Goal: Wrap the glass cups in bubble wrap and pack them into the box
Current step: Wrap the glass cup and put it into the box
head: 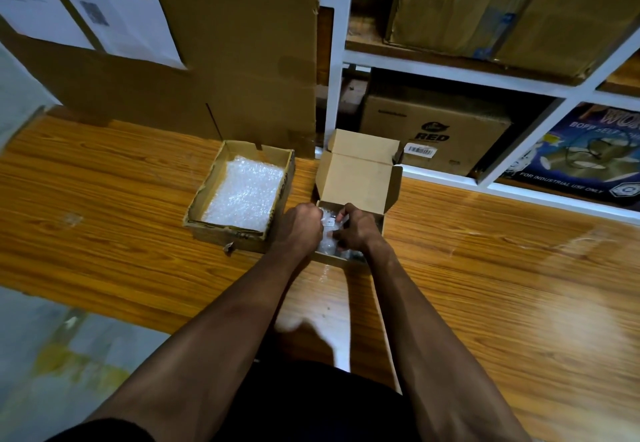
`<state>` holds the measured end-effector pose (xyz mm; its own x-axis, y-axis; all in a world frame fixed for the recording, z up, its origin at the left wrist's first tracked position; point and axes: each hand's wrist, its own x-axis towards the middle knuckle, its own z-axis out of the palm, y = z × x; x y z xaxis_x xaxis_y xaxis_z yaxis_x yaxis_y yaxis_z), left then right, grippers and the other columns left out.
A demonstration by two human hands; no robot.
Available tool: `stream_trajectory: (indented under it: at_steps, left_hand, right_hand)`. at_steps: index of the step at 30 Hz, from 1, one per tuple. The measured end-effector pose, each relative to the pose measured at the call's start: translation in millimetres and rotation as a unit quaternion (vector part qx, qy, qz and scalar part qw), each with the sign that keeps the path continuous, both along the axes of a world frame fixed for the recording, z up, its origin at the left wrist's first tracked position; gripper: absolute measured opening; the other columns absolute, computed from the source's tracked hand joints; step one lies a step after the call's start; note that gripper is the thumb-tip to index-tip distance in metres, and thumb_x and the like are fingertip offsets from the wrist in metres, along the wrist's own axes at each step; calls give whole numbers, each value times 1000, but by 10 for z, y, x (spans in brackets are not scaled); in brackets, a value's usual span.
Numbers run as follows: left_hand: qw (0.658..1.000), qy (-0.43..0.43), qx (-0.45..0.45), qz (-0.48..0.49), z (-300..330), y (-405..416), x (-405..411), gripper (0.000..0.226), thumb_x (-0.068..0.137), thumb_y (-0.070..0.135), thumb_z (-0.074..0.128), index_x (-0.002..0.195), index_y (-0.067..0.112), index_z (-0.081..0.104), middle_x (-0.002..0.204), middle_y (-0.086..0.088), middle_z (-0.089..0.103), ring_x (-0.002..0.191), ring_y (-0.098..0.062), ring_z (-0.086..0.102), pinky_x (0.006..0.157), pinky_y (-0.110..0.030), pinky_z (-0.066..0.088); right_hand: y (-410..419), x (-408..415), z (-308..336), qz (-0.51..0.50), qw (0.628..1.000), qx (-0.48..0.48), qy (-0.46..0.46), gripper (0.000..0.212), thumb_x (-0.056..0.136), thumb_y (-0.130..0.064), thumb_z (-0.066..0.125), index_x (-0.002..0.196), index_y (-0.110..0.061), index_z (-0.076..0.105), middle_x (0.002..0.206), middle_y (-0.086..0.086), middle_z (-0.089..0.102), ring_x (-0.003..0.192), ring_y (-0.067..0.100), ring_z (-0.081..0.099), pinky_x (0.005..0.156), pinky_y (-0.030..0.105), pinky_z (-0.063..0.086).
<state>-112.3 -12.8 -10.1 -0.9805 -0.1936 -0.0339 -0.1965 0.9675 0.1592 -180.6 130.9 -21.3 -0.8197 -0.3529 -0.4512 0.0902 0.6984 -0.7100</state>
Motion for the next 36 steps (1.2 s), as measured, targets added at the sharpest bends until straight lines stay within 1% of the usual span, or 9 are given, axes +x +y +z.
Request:
stream_trajectory:
  at_steps: [4, 7, 12, 16, 19, 23, 29, 32, 36]
  left_hand:
    - [997, -23, -75, -21, -25, 34, 43, 19, 100, 28, 62, 105, 16, 77, 110, -6, 67, 108, -26, 62, 81, -38, 51]
    - [996, -22, -76, -38, -122, 10, 87, 32, 103, 36, 52, 115, 17, 74, 124, -8, 61, 117, -28, 54, 95, -44, 44]
    - [998, 32, -19, -49, -136, -95, 324, 53, 101, 45, 42, 151, 28, 48, 145, -2, 49, 126, -25, 46, 101, -48, 40]
    - [998, -49, 4, -45, -246, -43, 465, 62, 108, 57, 24, 164, 30, 27, 172, 3, 18, 148, -33, 25, 114, -59, 30]
    - [996, -80, 24, -32, -311, 17, 482, 66, 108, 61, 19, 165, 28, 24, 175, 7, -2, 154, -35, 13, 119, -63, 22]
    - [996, -78, 32, -39, -305, 37, 478, 69, 107, 63, 17, 167, 28, 14, 175, 11, -12, 155, -33, 8, 121, -64, 19]
    - [991, -103, 31, -73, -293, 2, 517, 72, 106, 67, 11, 168, 34, 0, 176, 14, -4, 161, -32, -4, 123, -64, 7]
    - [990, -120, 22, -65, -274, 43, 453, 76, 104, 69, 5, 169, 29, 3, 176, 12, -6, 161, -30, -11, 124, -63, 3]
    - [991, -119, 5, -64, -234, 72, 399, 79, 104, 68, 6, 168, 22, 14, 177, 9, 1, 161, -32, -5, 122, -63, 10]
  right_hand:
    - [7, 3, 8, 11, 1000, 12, 11, 37, 84, -9, 85, 103, -22, 56, 108, 13, 66, 78, 26, 76, 66, 42, 66]
    - [20, -9, 1, 11, 999, 24, 17, 39, 82, -11, 87, 101, -25, 56, 108, 13, 67, 77, 25, 76, 66, 43, 66]
    - [11, -28, -7, 1, 1000, 19, 7, 38, 83, -10, 86, 104, -23, 58, 113, 15, 65, 79, 25, 76, 63, 39, 66]
    - [5, -23, -40, 3, 999, 28, 21, 38, 83, -11, 87, 97, -30, 57, 115, 15, 64, 83, 26, 74, 64, 40, 66]
    - [-3, -19, -49, 8, 999, 37, 33, 38, 82, -13, 87, 97, -31, 58, 115, 15, 64, 81, 25, 75, 67, 43, 66]
    - [15, -16, -25, 15, 999, 34, 29, 38, 83, -12, 86, 104, -27, 59, 116, 14, 63, 85, 25, 74, 64, 37, 65]
    - [2, -18, -38, 14, 998, 52, 30, 39, 84, -11, 85, 106, -29, 57, 118, 14, 63, 85, 25, 73, 66, 40, 66]
    - [0, 2, -14, 9, 999, 45, 26, 39, 85, -10, 84, 110, -24, 58, 113, 13, 65, 82, 26, 75, 68, 43, 66]
    - [15, 55, 6, -5, 999, 38, 39, 41, 83, -16, 87, 108, -24, 55, 111, 12, 67, 89, 28, 73, 74, 45, 66]
